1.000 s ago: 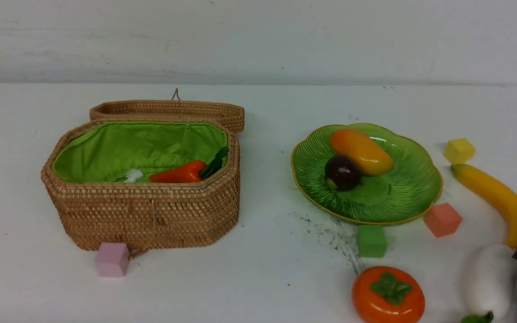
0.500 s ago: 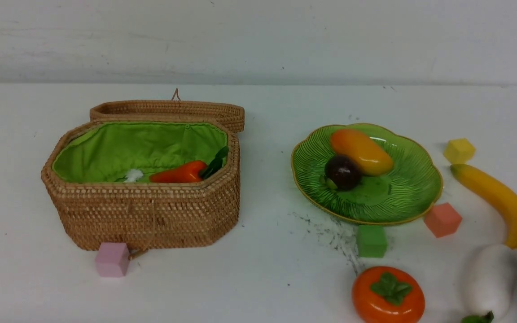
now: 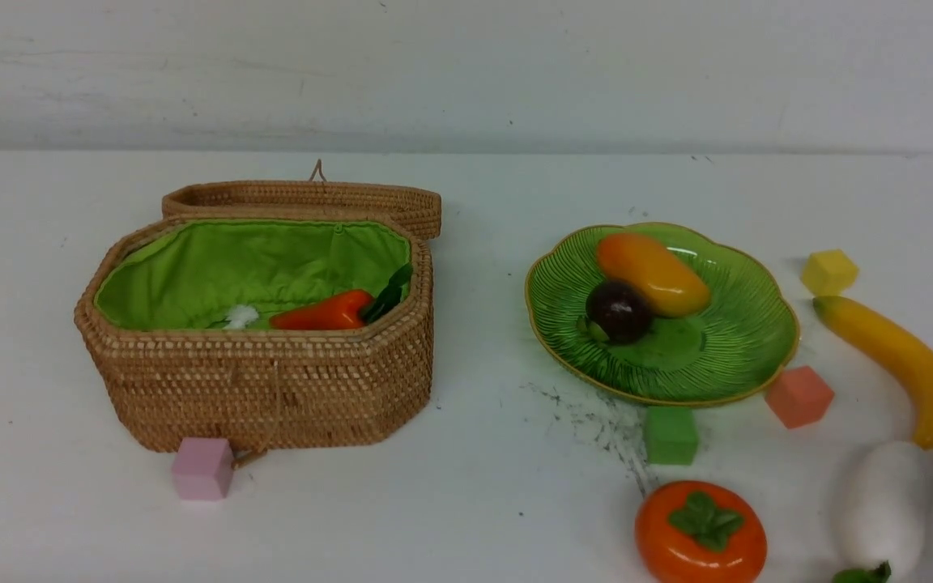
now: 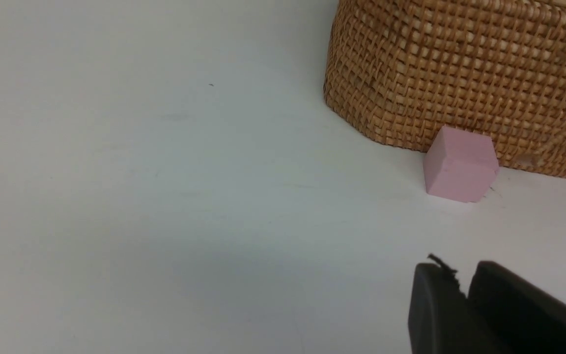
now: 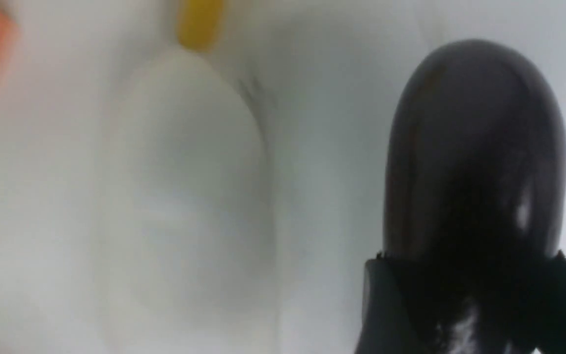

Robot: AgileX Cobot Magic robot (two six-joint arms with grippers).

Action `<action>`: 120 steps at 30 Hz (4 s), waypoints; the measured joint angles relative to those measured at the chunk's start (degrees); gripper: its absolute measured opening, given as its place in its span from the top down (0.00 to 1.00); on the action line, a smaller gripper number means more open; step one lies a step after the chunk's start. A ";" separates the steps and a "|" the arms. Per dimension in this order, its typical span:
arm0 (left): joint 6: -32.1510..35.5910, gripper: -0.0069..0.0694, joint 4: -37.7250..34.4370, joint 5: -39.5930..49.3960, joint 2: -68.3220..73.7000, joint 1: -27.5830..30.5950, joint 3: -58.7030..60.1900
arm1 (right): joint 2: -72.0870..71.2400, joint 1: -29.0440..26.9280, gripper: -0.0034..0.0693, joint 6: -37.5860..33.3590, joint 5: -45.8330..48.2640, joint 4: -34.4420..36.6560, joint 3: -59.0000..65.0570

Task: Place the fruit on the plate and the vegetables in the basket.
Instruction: Grab an eggplant with your right arm and place it in the basket on the left, then grab a tomato with your right arm and place it on the plate on the right.

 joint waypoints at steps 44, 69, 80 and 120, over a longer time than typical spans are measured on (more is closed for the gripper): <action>0.05 0.73 0.00 0.00 0.00 0.00 0.00 | 51.96 51.31 0.41 -95.42 -19.05 51.14 -76.18; 0.05 0.70 0.00 0.00 0.00 0.00 0.00 | 51.41 51.31 0.06 -93.90 -13.00 53.70 -76.82; 0.05 0.69 0.00 0.00 0.00 0.00 0.00 | 33.81 45.95 0.11 -69.59 15.20 28.02 -77.00; 0.05 0.67 0.00 0.00 0.00 0.00 0.00 | 9.58 22.81 0.14 -34.19 -0.47 28.51 -4.70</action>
